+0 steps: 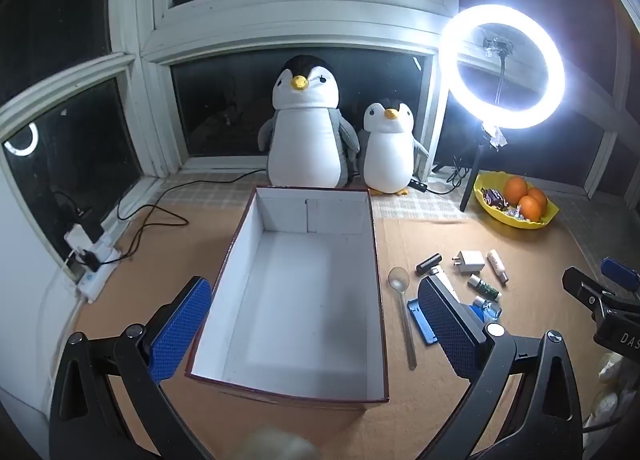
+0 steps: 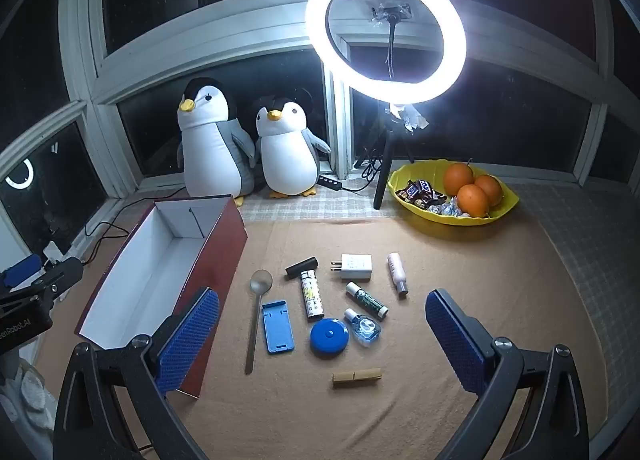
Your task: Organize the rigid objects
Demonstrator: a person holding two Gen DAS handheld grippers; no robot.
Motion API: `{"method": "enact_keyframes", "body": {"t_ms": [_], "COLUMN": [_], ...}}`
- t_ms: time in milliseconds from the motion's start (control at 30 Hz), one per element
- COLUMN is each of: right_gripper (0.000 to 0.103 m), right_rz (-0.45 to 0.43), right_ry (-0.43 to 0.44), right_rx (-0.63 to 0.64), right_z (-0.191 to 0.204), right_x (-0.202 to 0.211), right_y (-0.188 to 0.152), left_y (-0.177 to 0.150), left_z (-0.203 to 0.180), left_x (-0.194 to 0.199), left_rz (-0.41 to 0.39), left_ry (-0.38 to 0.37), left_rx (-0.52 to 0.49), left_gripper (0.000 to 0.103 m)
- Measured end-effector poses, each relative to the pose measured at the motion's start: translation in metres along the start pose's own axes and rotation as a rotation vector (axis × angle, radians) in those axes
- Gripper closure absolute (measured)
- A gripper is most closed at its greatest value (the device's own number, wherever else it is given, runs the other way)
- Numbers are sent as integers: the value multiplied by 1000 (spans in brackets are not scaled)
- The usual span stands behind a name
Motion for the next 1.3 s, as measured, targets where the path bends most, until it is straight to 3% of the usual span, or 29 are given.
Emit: {"method": "enact_keyframes", "body": {"t_ms": [1300], "right_gripper": [1], "right_rz": [8], "right_ry": [-5], "right_rx": [16], "right_z": [1], "right_x": [2], "right_y": [0], "left_y": [-2], "left_z": [0], "left_x": [0], "left_rz": [0], "left_ry": [-2], "left_rx": [5], "left_gripper": [1]}}
Point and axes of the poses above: each gripper's, at about its wrist camera, not at the fingertips, and x roughly against the way its jaws point, z to its left, y to its top, the point moved 8 cm from there along -x, roughly the way its jaws point, and after that the axes turned 5 degrees about -z, right-handed, at the moved point
